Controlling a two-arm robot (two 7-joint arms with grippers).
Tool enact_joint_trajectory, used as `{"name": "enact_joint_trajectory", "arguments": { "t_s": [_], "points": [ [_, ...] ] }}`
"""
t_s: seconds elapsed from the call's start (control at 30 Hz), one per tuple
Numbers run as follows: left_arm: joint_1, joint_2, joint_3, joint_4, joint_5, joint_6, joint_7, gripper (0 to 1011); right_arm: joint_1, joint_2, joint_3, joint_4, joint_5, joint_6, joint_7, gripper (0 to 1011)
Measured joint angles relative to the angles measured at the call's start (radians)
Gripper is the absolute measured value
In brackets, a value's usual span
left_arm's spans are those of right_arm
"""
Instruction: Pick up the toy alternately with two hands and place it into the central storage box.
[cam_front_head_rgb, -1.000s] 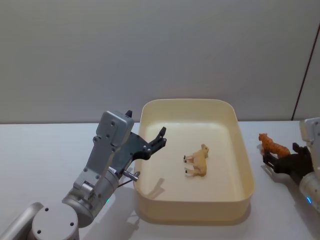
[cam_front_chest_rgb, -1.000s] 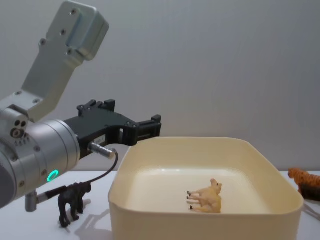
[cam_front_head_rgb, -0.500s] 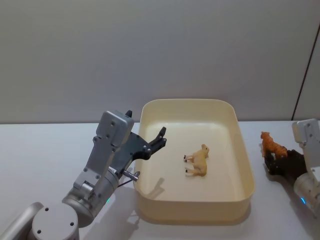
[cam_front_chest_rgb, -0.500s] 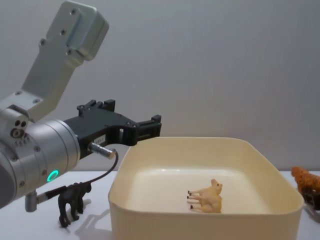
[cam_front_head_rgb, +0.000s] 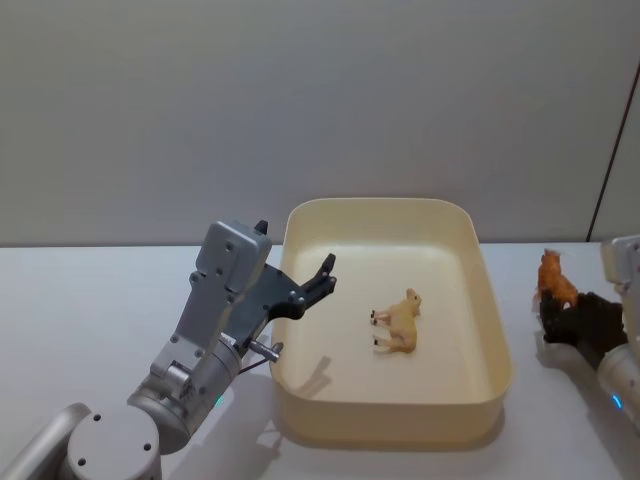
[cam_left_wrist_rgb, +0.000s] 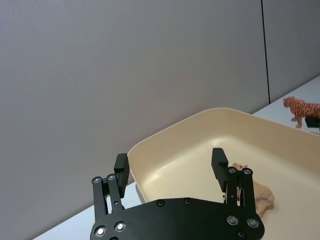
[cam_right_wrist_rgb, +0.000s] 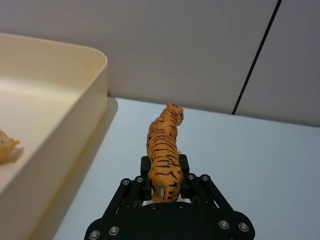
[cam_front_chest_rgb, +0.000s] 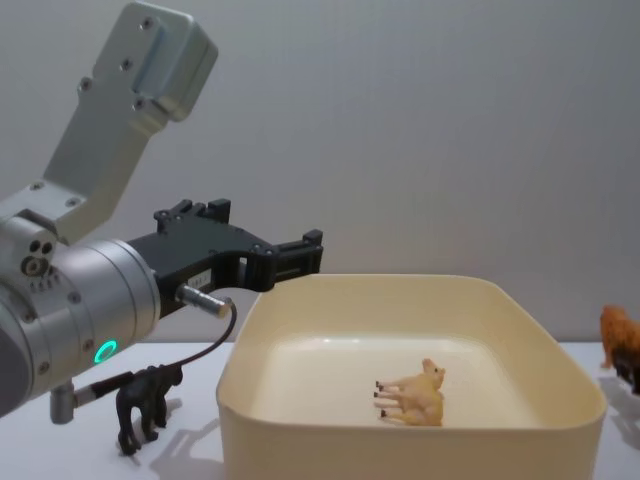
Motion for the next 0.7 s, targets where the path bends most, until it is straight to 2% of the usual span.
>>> {"name": "enact_joint_trajectory", "arguments": {
  "t_s": [0.37, 0.57, 0.7],
  "points": [
    [0.000, 0.000, 0.000, 0.000, 0.000, 0.000, 0.000, 1001, -0.049, 0.017, 0.022, -0.185, 0.076, -0.005, -0.002, 278],
    [0.000, 0.000, 0.000, 0.000, 0.000, 0.000, 0.000, 1001, -0.049, 0.012, 0.022, -0.269, 0.115, 0.027, 0.021, 278],
    [0.000, 0.000, 0.000, 0.000, 0.000, 0.000, 0.000, 1001, -0.040, 0.000, 0.013, -0.300, 0.128, 0.053, 0.041, 278]
  ]
}}
